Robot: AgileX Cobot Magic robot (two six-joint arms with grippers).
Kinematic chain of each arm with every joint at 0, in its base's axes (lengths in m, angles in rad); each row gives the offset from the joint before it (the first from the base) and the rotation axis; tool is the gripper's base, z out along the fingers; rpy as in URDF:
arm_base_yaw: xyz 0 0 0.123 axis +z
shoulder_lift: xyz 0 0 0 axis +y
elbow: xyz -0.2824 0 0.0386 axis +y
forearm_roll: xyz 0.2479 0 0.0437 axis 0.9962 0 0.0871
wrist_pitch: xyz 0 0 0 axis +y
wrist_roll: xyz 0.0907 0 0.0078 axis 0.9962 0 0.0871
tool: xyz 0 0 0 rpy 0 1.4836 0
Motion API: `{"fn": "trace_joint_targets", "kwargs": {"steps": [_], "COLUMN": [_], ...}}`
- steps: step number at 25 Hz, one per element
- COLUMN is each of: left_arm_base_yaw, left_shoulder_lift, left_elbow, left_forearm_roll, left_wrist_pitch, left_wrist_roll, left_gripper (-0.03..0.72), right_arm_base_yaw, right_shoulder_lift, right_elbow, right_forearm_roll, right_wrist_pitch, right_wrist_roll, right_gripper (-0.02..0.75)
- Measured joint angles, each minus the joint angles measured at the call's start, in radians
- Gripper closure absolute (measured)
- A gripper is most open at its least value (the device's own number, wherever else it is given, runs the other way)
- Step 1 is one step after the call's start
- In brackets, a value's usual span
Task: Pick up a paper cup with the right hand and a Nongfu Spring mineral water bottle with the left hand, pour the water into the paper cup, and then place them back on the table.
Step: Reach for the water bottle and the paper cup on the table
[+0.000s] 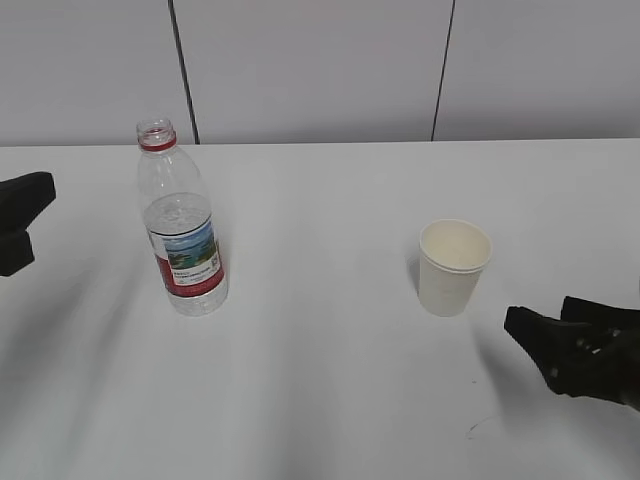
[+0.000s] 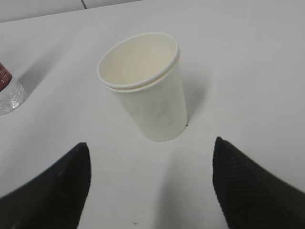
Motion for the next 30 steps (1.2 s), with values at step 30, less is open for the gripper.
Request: {"fn": "trace_joint_targets", "kwargs": {"steps": [30], "left_arm_base_yaw": [0.000], "left_shoulder_lift": [0.001], "left_elbow": [0.000], "left_forearm_roll": [0.004], "left_wrist_pitch": [0.000], "left_wrist_roll": [0.000], "left_gripper": [0.303], "right_arm_base_yaw": [0.006], "right_shoulder_lift": [0.360], "right_elbow": [-0.394], "right_forearm_roll": [-0.197], "right_wrist_pitch": [-0.003], "right_wrist_roll": [-0.004], "right_gripper": [0.117]}}
